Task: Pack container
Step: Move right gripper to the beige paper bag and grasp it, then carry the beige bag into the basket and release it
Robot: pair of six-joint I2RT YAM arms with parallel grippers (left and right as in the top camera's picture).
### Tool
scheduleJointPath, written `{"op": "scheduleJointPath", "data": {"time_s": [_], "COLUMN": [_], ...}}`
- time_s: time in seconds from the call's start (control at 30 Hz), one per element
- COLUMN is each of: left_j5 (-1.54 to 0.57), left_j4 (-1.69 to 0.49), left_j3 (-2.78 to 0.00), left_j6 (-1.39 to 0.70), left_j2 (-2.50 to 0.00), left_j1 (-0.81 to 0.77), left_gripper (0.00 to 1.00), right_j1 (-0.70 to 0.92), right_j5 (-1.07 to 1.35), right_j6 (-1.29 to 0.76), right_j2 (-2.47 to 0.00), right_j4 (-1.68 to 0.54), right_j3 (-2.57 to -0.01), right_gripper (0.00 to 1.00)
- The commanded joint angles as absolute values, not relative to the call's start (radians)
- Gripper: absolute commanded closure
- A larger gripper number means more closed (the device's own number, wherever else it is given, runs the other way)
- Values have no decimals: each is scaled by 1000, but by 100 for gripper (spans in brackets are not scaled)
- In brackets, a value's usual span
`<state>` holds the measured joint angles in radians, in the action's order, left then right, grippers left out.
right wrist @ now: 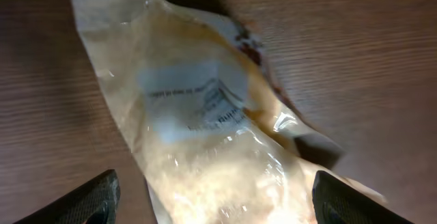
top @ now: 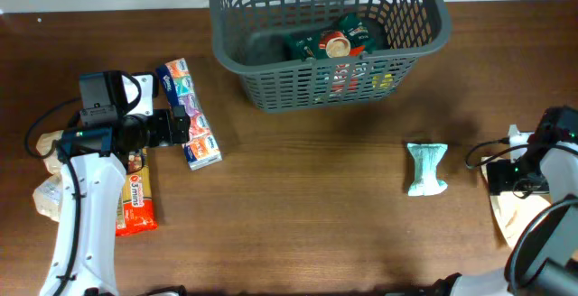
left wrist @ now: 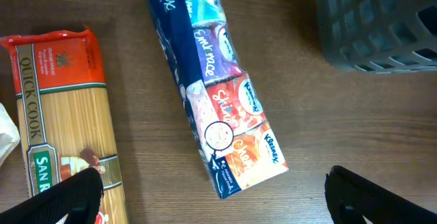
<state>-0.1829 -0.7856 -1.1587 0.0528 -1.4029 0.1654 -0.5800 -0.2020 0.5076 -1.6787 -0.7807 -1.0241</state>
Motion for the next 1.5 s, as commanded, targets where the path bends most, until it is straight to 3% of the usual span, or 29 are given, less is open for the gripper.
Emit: {"op": "scheduleJointPath", "data": {"time_s": [0.0, 0.17, 0.2, 0.27, 0.33, 0.43, 0.47, 0.77, 1.1, 1.27, 1.47], "left_j5": [-175, -175, -175, -175, -175, -175, -175, -176, -175, -175, -175], "left_j4": [-788, -790, -790, -791, -794, -797, -797, -798, -796, -794, -794], "left_j3": [-1179, -1179, -1179, -1179, -1179, -1179, -1179, -1179, -1179, -1179, -1179], "left_j6": [69, 69, 69, 69, 69, 69, 69, 68, 69, 69, 69], "left_j2": [-1408, -1408, -1408, -1408, -1408, -1408, -1408, -1408, -1408, -1408, -1408], "left_j1": [173, 173, 173, 173, 173, 173, 173, 173, 173, 173, 173], "left_gripper": [1, 1, 1, 1, 1, 1, 1, 1, 1, 1, 1], "right_j1": [-582, -564, -559, -550, -550, -550, -551, -550, -524, -424, -191], "right_j5": [-233, -259, -276, -294, -292, -275, -273, -31, 186, 228, 229], "right_j6": [519, 500, 486, 448, 402, 310, 277, 213, 118, 122, 211], "right_j2": [-1742, -1797, -1806, -1824, -1839, -1843, -1843, -1794, -1739, -1739, -1739], "right_j4": [-777, -760, -752, -742, -736, -732, -728, -778, -1093, -1193, -1233], "right_j3": [-1015, -1015, -1015, -1015, -1015, -1015, -1015, -1168, -1728, -1998, -2230], "right_gripper": [13, 20, 28, 57, 76, 87, 95, 97, 97, 96, 97]}}
